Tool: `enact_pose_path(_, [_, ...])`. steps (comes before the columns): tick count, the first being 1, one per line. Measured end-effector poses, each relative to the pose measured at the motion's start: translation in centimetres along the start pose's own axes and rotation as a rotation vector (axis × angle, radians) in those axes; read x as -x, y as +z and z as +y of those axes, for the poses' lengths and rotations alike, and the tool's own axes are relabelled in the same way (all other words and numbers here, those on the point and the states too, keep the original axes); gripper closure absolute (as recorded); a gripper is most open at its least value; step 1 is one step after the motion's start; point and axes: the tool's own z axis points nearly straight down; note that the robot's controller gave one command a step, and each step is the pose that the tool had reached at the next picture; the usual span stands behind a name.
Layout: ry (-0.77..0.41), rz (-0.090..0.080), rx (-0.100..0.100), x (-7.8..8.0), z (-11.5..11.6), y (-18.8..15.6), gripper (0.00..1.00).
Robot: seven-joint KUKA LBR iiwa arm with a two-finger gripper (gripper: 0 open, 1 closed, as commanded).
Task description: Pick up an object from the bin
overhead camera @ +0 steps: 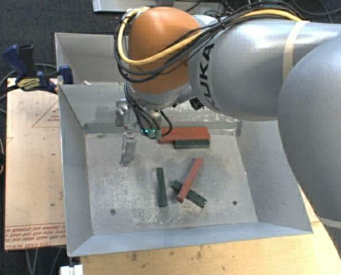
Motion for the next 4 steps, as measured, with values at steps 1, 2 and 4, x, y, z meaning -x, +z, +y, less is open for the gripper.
enact_pose_path(1, [-0.02,-0.001,-0.004,-0.8,-8.4,5.9,0.0])
enact_pose_path(2, [-0.134,-0.005,-0.002,-2.5,-13.4,7.1,0.0])
enact_pose_path(4, [-0.624,-0.007,0.0,-7.3,-16.2,14.0,1.0])
